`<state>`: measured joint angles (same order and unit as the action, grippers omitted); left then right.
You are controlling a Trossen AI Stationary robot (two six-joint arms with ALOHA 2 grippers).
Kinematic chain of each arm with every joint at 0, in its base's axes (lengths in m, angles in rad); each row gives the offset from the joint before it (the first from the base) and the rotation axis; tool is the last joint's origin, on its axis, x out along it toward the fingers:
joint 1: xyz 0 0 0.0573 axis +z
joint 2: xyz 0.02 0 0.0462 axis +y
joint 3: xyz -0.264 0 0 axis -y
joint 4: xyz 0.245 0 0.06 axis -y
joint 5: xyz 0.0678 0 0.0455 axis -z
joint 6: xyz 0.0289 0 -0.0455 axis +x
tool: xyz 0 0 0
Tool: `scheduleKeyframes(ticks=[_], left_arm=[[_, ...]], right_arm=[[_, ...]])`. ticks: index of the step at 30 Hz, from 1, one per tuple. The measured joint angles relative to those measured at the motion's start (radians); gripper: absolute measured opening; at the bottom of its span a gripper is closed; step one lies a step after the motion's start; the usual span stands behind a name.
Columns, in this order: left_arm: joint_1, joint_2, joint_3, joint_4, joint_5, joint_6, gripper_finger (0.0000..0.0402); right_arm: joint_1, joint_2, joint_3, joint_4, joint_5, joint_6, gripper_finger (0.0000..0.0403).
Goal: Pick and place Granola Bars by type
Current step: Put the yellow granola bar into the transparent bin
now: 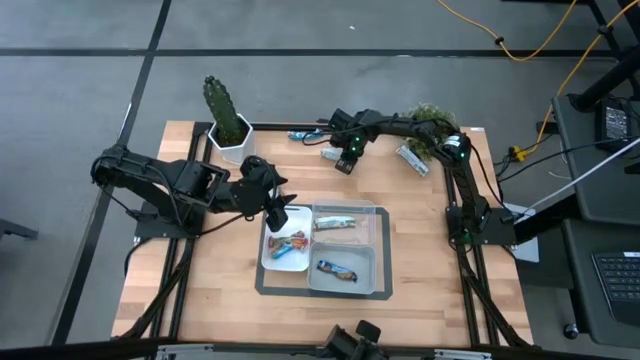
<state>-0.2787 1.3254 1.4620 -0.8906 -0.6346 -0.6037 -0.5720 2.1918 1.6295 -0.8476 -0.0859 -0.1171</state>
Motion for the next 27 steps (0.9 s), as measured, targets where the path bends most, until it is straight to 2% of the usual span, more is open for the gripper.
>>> scheduleKeyframes(ticks=[3,6,11,13,20,23,27], left_arm=[[0.000,0.000,0.000,0.000,-0.001,0.000,0.0212],[0.000,0.000,0.000,-0.001,-0.002,0.000,0.0212],[0.000,0.000,0.000,-0.004,-0.015,0.004,0.0212],[0.000,0.000,0.000,-0.004,-0.029,0.011,0.0212],[0.000,0.000,0.000,-0.028,-0.088,0.023,0.0212],[0.000,0.000,0.000,-0.033,-0.141,0.029,0.0212],[0.000,0.000,0.000,-0.033,-0.211,0.046,0.0212]], right_arm=[[0.001,-0.006,0.010,-0.065,-0.069,-0.019,0.0026],[0.008,-0.041,0.030,-0.105,-0.100,-0.025,0.0027],[0.031,-0.177,0.032,-0.135,-0.105,-0.045,0.0026],[0.042,-0.258,0.032,-0.137,-0.144,-0.045,0.0020],[0.100,-0.591,0.032,-0.140,-0.328,-0.078,0.0024],[0.113,-0.735,0.033,-0.134,-0.466,-0.147,0.0023],[0.113,-0.886,0.033,-0.098,-0.673,-0.159,0.0019]])
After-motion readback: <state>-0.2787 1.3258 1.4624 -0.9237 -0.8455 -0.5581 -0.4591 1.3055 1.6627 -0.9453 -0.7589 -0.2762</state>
